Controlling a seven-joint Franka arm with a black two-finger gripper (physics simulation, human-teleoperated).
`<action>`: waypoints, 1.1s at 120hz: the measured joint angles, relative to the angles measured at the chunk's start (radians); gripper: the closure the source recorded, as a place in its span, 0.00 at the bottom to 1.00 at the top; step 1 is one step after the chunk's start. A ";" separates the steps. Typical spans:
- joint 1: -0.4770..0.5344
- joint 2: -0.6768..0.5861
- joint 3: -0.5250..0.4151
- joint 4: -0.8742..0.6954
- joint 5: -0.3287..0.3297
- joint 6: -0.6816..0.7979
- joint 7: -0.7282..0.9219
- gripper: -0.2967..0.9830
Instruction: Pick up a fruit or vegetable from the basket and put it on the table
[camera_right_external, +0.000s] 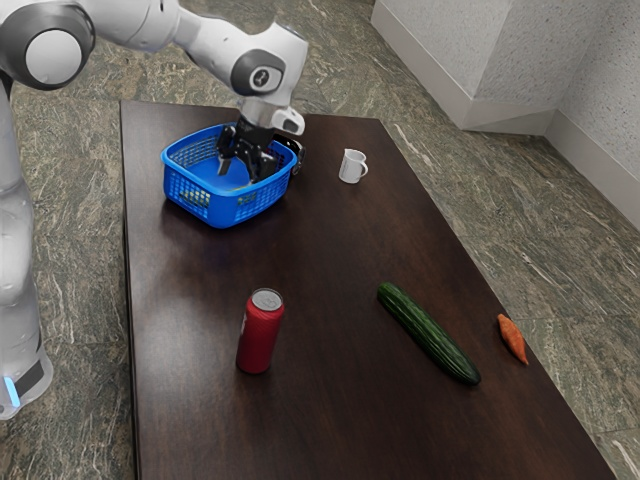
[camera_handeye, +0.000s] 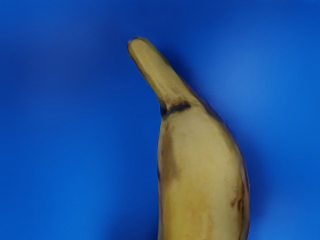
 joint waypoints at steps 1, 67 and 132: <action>0.000 0.000 0.000 0.000 0.000 0.001 0.000 0.23; 0.023 0.033 -0.010 -0.017 -0.028 0.054 0.006 0.23; 0.026 0.043 -0.020 -0.014 -0.042 0.067 -0.009 0.63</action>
